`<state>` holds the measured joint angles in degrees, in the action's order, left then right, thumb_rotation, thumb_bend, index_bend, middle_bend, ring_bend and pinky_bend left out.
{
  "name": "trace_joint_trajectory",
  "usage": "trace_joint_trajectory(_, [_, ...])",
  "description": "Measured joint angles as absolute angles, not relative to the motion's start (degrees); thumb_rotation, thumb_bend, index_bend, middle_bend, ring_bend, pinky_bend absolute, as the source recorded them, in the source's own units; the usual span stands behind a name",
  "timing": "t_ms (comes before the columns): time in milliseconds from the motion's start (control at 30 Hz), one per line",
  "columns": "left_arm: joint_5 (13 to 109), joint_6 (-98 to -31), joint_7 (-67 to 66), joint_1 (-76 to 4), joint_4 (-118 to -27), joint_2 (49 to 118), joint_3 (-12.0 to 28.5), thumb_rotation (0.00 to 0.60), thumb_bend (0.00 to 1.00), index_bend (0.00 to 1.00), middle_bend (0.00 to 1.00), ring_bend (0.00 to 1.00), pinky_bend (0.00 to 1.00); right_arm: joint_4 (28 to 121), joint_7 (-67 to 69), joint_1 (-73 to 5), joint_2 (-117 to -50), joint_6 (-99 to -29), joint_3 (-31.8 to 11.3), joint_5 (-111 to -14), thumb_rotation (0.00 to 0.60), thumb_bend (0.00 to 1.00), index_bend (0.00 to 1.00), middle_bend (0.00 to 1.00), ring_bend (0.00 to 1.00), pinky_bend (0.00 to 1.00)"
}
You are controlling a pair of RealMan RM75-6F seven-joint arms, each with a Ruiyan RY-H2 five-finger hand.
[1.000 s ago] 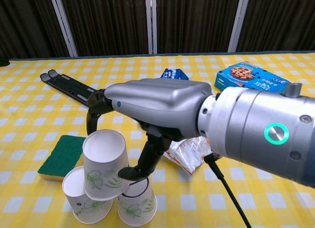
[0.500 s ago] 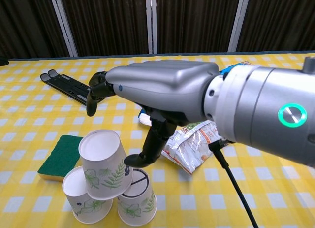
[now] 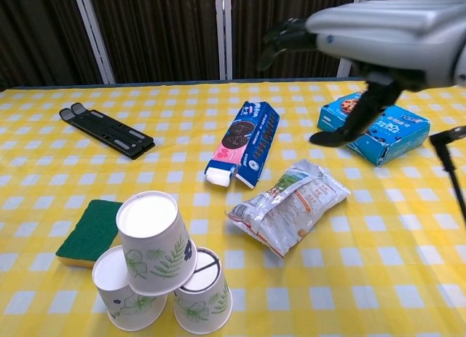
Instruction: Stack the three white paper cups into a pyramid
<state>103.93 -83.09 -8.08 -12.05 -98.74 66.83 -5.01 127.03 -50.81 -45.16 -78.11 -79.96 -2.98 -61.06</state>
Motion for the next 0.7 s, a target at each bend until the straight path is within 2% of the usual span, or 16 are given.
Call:
trace_joint_trajectory(200, [103.83,-83.84,-8.03,-11.65,-98.75,66.68,-4.86,0.600,0.22,0.03,0.00,0.00,0.00,123.17,-39.20,-38.41,-72.80,-83.26,0.27,-67.08,0.600,0.15,0.10,0.00,0.00,0.00])
trace_joint_trajectory(333, [103.39,-84.43,-7.70,-11.28,-98.51,66.58,-4.66,0.600,0.22,0.00,0.00,0.00,0.00,116.27,-28.53,-32.88,-70.39,-85.51,2.93,-71.67,0.600,0.15,0.07,0.00,0.00,0.00])
trace_joint_trajectory(533, [102.07,-85.41,-6.67,-10.59,-97.84,66.28,-4.22,0.600,0.22,0.00,0.00,0.00,0.00,102.98,-16.48,-24.37,-69.63,-90.23,5.94,-77.17,0.600,0.15,0.03,0.00,0.00,0.00])
trace_joint_trajectory(700, [100.14,-86.17,-5.96,-9.78,-96.79,66.07,-3.76,0.600,0.21,0.00,0.00,0.00,0.00,94.63,-13.33,-18.36,-70.71,-94.40,7.54,-80.33,0.600,0.15,0.01,0.00,0.00,0.00])
